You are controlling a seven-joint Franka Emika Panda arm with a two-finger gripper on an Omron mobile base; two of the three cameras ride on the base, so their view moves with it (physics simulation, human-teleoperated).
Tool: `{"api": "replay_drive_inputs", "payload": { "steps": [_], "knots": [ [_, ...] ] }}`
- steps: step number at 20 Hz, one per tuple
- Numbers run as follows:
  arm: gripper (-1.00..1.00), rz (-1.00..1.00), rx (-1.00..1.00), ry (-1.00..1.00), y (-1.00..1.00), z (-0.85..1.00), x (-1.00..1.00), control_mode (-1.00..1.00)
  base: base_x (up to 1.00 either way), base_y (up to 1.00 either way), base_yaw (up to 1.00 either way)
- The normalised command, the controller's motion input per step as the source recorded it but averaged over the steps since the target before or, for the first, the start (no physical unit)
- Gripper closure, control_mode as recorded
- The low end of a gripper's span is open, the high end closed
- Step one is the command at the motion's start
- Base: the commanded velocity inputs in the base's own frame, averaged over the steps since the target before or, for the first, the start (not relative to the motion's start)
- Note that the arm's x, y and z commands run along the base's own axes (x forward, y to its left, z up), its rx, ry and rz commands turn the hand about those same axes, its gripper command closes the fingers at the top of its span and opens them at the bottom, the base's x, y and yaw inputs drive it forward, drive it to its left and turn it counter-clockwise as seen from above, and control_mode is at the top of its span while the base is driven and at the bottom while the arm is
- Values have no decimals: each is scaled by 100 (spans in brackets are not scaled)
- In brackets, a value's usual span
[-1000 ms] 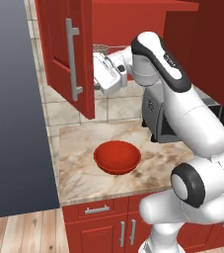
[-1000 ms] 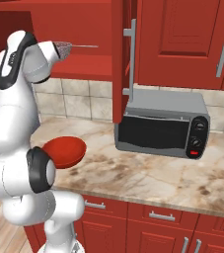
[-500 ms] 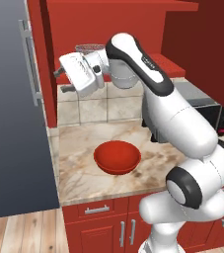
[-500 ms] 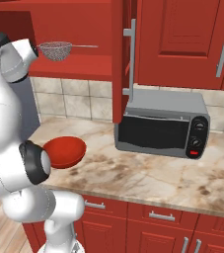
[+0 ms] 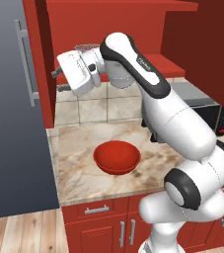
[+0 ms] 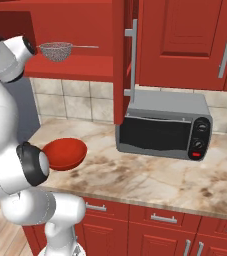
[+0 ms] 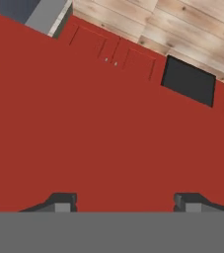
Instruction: Open the cabinet and setup a tea strainer by placing it in the bowl upright.
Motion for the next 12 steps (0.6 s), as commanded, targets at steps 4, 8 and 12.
{"api": "replay_drive_inputs", "payload": {
  "steps": [4,8,12],
  "knots": [
    [-100,0,0,0,3,0,0,-100,0,0,0],
    [-100,0,-1,-1,-12,-1,0,-100,0,0,0],
    [-100,0,-2,-6,-52,-10,0,-100,0,0,0]
  ]
}}
